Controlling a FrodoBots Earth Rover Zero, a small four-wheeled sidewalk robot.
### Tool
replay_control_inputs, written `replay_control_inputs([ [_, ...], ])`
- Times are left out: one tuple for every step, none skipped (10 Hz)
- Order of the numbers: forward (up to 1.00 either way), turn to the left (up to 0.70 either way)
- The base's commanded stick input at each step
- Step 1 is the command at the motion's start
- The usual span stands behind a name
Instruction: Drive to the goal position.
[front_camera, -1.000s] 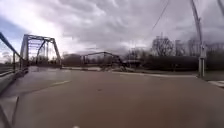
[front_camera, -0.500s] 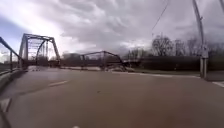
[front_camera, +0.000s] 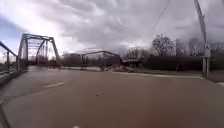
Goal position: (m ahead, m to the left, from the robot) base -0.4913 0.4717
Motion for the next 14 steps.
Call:
replay_control_inputs([
  [0.00, 0.45],
  [0.00, 0.45],
  [0.00, 0.45],
  [0.00, 0.45],
  [0.00, 0.45],
  [0.00, 0.45],
  [0.00, 0.45],
  [0.00, 0.45],
  [0.00, 0.45],
  [0.00, 0.45],
  [0.00, 0.45],
  [0.00, 0.45],
  [0.00, 0.24],
  [0.00, 0.00],
])
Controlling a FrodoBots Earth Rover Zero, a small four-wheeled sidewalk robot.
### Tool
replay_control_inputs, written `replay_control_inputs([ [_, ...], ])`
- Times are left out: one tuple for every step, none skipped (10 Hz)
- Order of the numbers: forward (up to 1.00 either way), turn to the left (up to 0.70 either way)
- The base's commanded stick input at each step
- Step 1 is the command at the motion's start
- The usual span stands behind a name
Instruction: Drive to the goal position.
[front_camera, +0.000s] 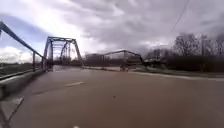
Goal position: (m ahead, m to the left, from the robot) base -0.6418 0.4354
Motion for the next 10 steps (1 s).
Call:
replay_control_inputs([
  [0.00, 0.00],
  [0.00, 0.00],
  [0.00, 0.00],
  [0.00, 0.00],
  [0.00, 0.00],
  [0.00, 0.00],
  [0.00, 0.00],
  [0.00, 0.00],
  [-0.02, 0.00],
  [-0.10, 0.00],
])
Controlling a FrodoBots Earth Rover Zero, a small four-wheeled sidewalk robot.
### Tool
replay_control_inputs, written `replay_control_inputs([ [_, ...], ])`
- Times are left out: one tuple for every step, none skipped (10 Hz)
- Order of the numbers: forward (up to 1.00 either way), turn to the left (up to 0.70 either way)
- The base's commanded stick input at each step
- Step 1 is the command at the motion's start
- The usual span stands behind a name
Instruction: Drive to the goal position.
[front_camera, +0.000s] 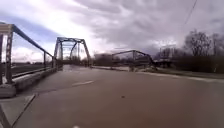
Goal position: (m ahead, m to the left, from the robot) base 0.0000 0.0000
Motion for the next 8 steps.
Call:
replay_control_inputs([
  [-0.45, 0.00],
  [-0.45, 0.00],
  [-0.45, 0.00],
  [-0.45, 0.00],
  [-0.45, 0.00],
  [-0.45, 0.00],
  [-0.45, 0.00],
  [-0.45, 0.00],
])
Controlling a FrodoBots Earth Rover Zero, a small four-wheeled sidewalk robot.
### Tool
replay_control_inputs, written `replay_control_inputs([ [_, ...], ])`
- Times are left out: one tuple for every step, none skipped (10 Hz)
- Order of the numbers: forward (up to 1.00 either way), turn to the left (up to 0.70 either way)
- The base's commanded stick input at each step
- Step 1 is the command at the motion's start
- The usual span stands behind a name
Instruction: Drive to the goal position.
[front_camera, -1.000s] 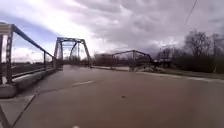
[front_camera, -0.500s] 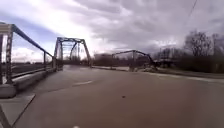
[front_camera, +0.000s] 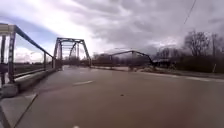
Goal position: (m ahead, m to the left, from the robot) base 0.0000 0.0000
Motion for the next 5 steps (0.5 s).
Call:
replay_control_inputs([
  [-0.45, 0.00],
  [-0.45, 0.00],
  [-0.35, 0.00],
  [0.00, 0.00],
  [0.00, 0.00],
])
